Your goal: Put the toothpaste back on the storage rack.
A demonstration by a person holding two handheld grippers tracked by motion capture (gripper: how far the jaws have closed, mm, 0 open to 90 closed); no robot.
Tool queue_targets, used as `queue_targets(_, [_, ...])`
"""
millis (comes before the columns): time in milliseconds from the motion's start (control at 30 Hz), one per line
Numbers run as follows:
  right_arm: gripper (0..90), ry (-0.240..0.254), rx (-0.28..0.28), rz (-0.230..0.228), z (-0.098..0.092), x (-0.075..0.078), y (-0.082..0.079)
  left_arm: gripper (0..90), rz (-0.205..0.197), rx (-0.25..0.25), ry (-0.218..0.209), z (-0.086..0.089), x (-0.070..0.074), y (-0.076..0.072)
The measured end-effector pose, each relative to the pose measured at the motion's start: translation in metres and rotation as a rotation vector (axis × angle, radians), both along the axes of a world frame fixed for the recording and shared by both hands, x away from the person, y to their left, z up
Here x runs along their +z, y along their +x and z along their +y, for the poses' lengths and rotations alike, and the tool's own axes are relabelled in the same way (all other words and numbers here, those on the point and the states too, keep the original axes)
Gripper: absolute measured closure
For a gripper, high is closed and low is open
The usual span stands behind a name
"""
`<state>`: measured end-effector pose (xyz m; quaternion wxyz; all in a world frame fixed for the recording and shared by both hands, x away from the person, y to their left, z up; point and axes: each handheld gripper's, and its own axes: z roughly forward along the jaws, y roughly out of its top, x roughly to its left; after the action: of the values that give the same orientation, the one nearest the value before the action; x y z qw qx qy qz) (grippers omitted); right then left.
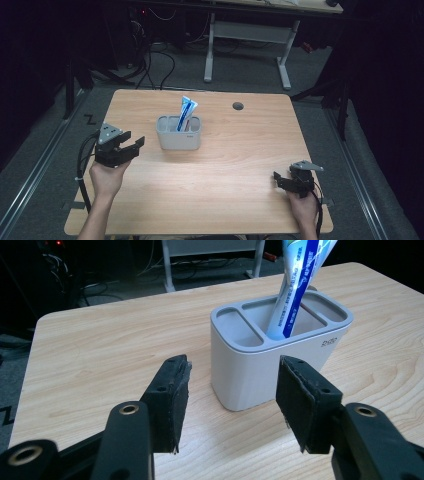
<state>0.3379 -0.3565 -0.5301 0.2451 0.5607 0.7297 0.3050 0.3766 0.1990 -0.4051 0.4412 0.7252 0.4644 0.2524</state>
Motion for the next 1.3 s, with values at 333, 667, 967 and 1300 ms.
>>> queue_targets(333, [28.5, 0.000, 0.000, 0.000, 0.000, 0.000, 0.000, 44.7, -0.001, 0.019, -0.006, 0.006, -0.006, -0.005])
queue_targets(667, [28.5, -0.001, 0.000, 0.000, 0.000, 0.000, 0.000, 44.2, 0.007, 0.034, -0.016, 0.011, -0.013, -0.010])
queue_targets(967, [28.5, 0.000, 0.000, 0.000, 0.000, 0.000, 0.000, 43.9, 0.026, 0.039, -0.049, 0.015, -0.019, -0.012])
queue_targets(1300, [28.5, 0.000, -0.001, 0.000, 0.000, 0.000, 0.000, 43.5, 0.039, 0.050, -0.066, 0.019, -0.027, -0.015])
